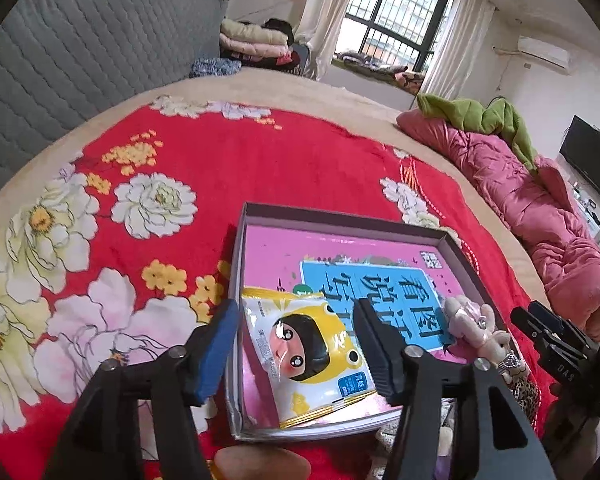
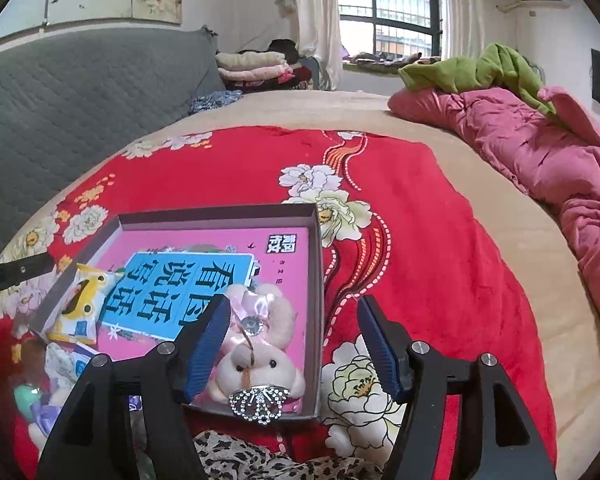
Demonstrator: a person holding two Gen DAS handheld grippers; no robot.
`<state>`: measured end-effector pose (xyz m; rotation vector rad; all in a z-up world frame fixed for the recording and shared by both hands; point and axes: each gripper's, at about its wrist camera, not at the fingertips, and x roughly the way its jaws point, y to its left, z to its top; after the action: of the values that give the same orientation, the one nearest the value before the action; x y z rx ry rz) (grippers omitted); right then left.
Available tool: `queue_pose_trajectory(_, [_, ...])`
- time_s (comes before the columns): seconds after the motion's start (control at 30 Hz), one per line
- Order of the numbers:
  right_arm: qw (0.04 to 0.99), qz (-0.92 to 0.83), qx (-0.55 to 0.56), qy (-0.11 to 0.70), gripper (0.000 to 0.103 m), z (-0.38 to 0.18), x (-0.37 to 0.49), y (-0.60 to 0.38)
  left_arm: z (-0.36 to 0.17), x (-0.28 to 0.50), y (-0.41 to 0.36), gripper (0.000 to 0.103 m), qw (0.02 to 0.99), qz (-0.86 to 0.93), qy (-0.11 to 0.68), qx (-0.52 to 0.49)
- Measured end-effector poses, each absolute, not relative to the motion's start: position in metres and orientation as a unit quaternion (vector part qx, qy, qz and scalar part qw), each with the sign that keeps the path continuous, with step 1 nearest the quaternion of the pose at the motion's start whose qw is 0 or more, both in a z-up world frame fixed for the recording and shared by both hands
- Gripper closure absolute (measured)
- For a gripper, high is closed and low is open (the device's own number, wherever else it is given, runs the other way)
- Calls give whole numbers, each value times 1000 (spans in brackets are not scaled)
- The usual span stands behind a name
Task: Organize soft objects
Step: 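Lower the packet into the box with left tool while right tool releases the bunny, then withdraw both open tools from the box back toward the remaining pile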
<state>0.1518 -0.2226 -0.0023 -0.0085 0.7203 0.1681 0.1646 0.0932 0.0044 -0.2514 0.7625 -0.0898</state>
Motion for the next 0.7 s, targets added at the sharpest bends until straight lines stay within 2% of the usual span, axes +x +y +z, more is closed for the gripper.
queue_pose_trajectory(0.3, [939,89,2,333,31,8,143,-225,24,140,93,37,937,-20,337,-84])
queue_pose_trajectory(0.7, [943,104,8,315,29,23,122,-230,33,112,80,37,936,-27,340,-82])
